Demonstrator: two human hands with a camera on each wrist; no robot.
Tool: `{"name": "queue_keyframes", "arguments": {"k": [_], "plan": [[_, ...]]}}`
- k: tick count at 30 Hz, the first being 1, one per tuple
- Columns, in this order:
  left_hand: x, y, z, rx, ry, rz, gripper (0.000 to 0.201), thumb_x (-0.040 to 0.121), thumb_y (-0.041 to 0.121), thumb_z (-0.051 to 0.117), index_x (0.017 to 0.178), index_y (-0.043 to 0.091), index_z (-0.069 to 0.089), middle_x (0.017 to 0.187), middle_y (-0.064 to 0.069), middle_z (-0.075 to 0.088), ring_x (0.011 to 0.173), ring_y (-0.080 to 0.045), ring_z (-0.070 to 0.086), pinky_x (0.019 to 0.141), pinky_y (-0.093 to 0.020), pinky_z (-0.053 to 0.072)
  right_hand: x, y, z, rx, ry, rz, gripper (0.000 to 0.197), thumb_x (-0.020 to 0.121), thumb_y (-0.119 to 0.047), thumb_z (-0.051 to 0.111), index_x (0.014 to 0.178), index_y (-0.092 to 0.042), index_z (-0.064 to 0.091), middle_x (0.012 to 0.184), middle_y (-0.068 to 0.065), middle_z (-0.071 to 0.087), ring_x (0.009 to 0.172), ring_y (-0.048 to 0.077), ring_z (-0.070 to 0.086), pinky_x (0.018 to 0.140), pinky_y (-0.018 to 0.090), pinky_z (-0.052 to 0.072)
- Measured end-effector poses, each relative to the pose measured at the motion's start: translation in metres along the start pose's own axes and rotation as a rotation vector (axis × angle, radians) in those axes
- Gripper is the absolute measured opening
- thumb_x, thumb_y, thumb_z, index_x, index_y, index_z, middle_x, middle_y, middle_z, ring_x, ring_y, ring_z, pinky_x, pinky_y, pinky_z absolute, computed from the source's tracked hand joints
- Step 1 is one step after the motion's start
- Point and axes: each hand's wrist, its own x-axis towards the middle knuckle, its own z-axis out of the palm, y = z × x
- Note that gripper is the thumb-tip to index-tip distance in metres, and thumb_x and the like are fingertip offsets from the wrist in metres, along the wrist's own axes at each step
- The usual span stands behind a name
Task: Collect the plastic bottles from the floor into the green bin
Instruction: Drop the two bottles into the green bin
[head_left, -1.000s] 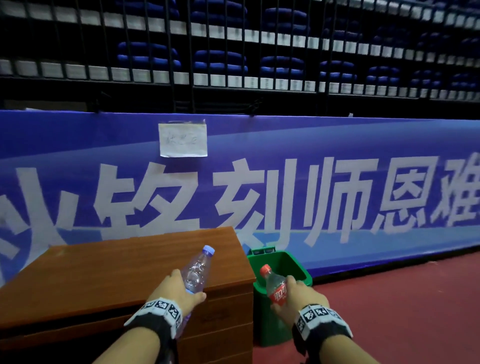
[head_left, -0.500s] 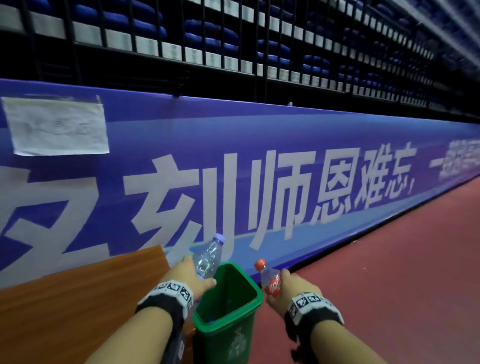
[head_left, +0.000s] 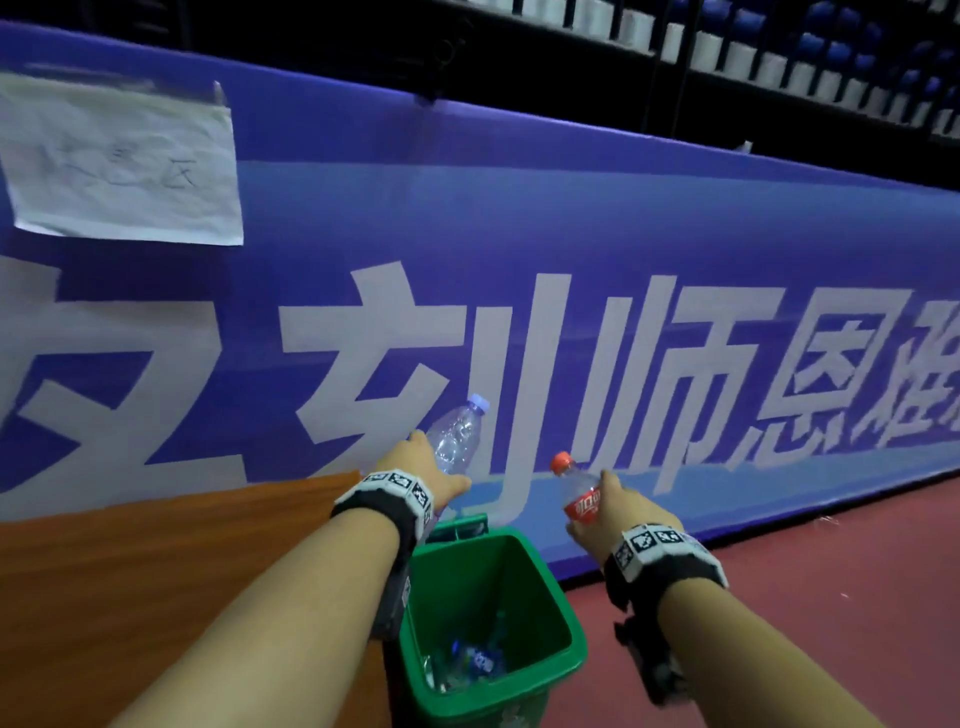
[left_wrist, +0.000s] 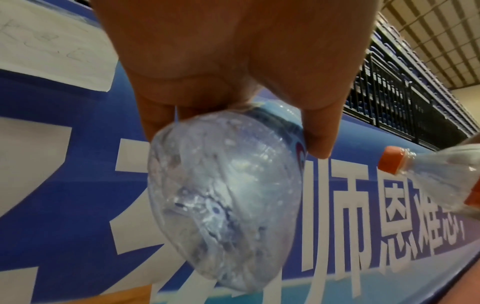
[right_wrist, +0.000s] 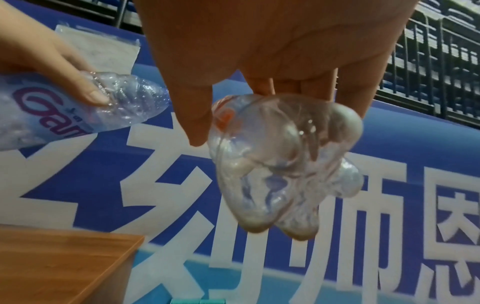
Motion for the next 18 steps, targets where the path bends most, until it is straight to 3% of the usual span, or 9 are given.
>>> {"name": "queue_keyframes", "arguments": {"k": [3,5,8,10,12,13,15,18], "plan": [[0.047,-0.006,0.010,-0.051,-0.002,-0.041,0.066,0.075,0.048,0.073,0.113,0.013,0.032,0.082,-0.002,0.054,0.067,-0.019,0.055,0.066,-0.033,0.047,0.043,-0.010,0.017,0.093,-0.027,0.020,0.063,0.087,-0.048,0.063,0.136,-0.020,0.035,0.117,0.008,0.062,0.092,0.027,0.059,0.081,0.036,0.050],[0.077,-0.010,0.018,-0.097,0.024,-0.055,0.064,0.077,0.045,0.072,0.107,0.014,0.025,0.076,-0.003,0.053,0.062,-0.019,0.052,0.065,-0.033,0.047,0.072,-0.019,0.028,0.141,-0.032,0.034,0.058,0.088,-0.044,0.063,0.133,-0.019,0.038,0.110,0.008,0.062,0.086,0.026,0.056,0.077,0.034,0.048],[0.126,-0.016,0.034,-0.093,-0.006,-0.056,0.065,0.078,0.049,0.071,0.112,0.013,0.028,0.079,-0.002,0.054,0.068,-0.021,0.055,0.068,-0.035,0.049,0.117,-0.033,0.049,0.188,-0.047,0.059,0.073,0.086,-0.044,0.065,0.144,-0.019,0.029,0.118,0.009,0.063,0.098,0.029,0.062,0.088,0.039,0.052],[0.154,-0.021,0.048,-0.032,-0.012,-0.053,0.074,0.074,0.056,0.072,0.121,0.011,0.038,0.097,-0.007,0.060,0.087,-0.026,0.059,0.077,-0.037,0.051,0.142,-0.040,0.067,0.201,-0.085,0.075,0.094,0.084,-0.046,0.068,0.154,-0.017,0.012,0.129,0.012,0.060,0.112,0.031,0.061,0.095,0.042,0.050],[0.181,-0.028,0.063,0.074,-0.007,-0.051,0.086,0.069,0.066,0.070,0.128,0.009,0.045,0.122,-0.012,0.056,0.112,-0.031,0.054,0.092,-0.041,0.046,0.167,-0.045,0.087,0.185,-0.116,0.069,0.105,0.081,-0.050,0.069,0.156,-0.018,0.002,0.135,0.011,0.057,0.118,0.031,0.059,0.097,0.044,0.049],[0.194,-0.030,0.071,0.107,-0.015,-0.060,0.088,0.068,0.070,0.068,0.128,0.010,0.047,0.126,-0.013,0.054,0.117,-0.032,0.051,0.095,-0.042,0.044,0.179,-0.047,0.095,0.169,-0.136,0.058,0.108,0.080,-0.053,0.069,0.157,-0.020,0.000,0.137,0.011,0.056,0.119,0.030,0.058,0.098,0.044,0.049],[0.218,-0.030,0.086,0.122,-0.043,-0.096,0.083,0.067,0.072,0.067,0.122,0.012,0.051,0.122,-0.012,0.057,0.113,-0.032,0.052,0.093,-0.041,0.046,0.207,-0.051,0.108,0.148,-0.189,0.042,0.110,0.079,-0.056,0.069,0.156,-0.021,0.000,0.139,0.010,0.054,0.121,0.030,0.057,0.098,0.044,0.048],[0.254,-0.022,0.109,0.107,-0.089,-0.134,0.065,0.069,0.069,0.068,0.104,0.016,0.054,0.106,-0.009,0.064,0.093,-0.029,0.059,0.078,-0.035,0.049,0.258,-0.054,0.122,0.157,-0.249,0.001,0.108,0.077,-0.059,0.072,0.155,-0.019,0.009,0.135,0.012,0.056,0.119,0.032,0.058,0.097,0.041,0.048]]}}
